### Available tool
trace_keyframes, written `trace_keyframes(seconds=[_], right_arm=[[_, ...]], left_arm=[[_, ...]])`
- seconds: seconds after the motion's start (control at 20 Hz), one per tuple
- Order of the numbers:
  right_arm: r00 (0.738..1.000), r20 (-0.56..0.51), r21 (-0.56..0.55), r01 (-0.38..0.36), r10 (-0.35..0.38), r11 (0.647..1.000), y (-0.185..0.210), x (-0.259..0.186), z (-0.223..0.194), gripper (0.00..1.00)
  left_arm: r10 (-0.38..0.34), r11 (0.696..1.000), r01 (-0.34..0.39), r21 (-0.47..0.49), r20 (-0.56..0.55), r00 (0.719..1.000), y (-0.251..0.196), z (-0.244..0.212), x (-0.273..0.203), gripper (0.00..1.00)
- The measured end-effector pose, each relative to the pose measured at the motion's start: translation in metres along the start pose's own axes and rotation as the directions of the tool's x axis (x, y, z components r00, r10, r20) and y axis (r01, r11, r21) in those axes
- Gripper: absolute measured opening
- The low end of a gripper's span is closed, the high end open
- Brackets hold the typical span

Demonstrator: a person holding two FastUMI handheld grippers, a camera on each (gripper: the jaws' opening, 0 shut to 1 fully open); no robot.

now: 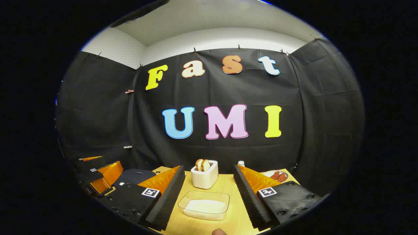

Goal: Close the left gripper, press the button to open the rice cooker; take a wooden spoon from the chopstick holder with the right hand, scoop a spoonful of rice and pour it into the rice cooker, then put the wooden spoon back into the chopstick holder.

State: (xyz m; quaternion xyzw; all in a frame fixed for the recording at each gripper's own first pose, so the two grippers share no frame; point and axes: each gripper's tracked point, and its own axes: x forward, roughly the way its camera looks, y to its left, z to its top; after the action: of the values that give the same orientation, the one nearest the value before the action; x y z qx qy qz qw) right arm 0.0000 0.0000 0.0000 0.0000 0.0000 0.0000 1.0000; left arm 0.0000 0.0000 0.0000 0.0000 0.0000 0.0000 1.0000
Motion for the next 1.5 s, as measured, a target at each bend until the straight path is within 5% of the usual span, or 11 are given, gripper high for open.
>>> trace_keyframes(seconds=[1.15, 1.35, 1.5], right_arm=[[1.000, 0.003, -0.043, 0.002, -0.002, 0.999, 0.006, 0.017, -0.006, 0.93], [1.000, -0.001, -0.056, -0.014, 0.013, 0.998, 0.018, 0.023, -0.008, 0.93], [1.000, -0.010, -0.063, -0.016, 0.015, 0.998, 0.024, 0.029, -0.012, 0.92]], left_arm=[[0.012, 1.000, -0.012, 0.002, -0.020, 1.000, 0.013, -0.010, 0.021, 0.96], [0.025, 1.000, -0.026, -0.005, -0.036, 0.999, 0.028, -0.018, 0.032, 0.82], [0.015, 1.000, -0.017, -0.026, -0.077, 0.997, 0.039, -0.032, 0.041, 0.61]])
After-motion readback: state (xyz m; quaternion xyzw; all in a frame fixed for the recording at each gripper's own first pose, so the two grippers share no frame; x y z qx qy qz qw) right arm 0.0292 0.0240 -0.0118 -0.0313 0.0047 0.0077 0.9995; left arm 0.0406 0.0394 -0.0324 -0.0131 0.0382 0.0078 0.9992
